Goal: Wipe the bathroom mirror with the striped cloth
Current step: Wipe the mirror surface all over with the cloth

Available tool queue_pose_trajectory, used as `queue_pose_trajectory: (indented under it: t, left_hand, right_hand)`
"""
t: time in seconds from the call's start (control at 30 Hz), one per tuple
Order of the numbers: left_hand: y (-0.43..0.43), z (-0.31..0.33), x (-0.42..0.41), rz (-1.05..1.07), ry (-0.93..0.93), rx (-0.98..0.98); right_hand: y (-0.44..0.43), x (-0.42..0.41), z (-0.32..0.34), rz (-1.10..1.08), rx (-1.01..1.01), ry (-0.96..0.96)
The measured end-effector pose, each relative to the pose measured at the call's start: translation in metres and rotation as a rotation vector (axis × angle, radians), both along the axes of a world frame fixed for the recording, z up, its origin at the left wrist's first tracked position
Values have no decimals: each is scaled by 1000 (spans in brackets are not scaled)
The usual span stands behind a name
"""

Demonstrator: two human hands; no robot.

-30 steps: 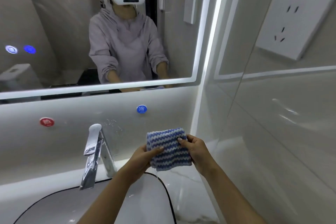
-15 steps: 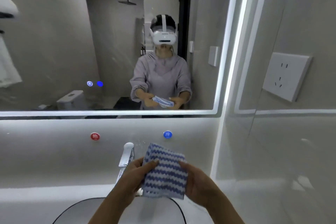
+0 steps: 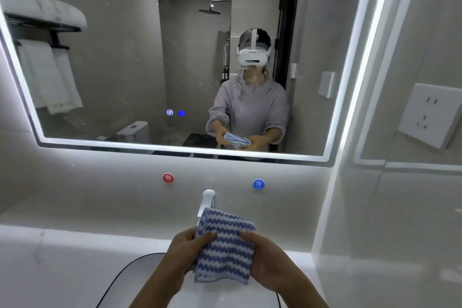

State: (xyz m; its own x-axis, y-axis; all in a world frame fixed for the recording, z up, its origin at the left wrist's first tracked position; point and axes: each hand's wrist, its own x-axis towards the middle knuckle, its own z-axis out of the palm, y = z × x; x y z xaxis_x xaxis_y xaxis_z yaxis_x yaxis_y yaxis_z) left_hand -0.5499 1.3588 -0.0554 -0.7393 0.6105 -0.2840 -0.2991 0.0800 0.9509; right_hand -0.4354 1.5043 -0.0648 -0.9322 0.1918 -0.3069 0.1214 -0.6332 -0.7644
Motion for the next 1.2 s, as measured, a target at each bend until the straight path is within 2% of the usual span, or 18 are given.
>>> queue_pose_trajectory:
  t: [0.27, 0.4, 0.77, 0.97, 1.2]
  left_hand:
    - [-74, 9, -39, -45, 41, -7]
    - [-118, 13, -69, -57, 43, -19]
    - [-228, 18, -134, -134, 100, -43]
    - [-253, 24, -138, -113, 92, -11]
    - [-256, 26, -137, -67, 87, 1]
  right_hand:
    - [-75, -42, 8, -14, 47, -3]
    - [-124, -71, 5, -100, 36, -15]
    - [-246, -115, 16, -98, -22, 89]
    - [-273, -119, 32, -139, 25, 57]
    - [-266, -122, 40, -127, 136, 9]
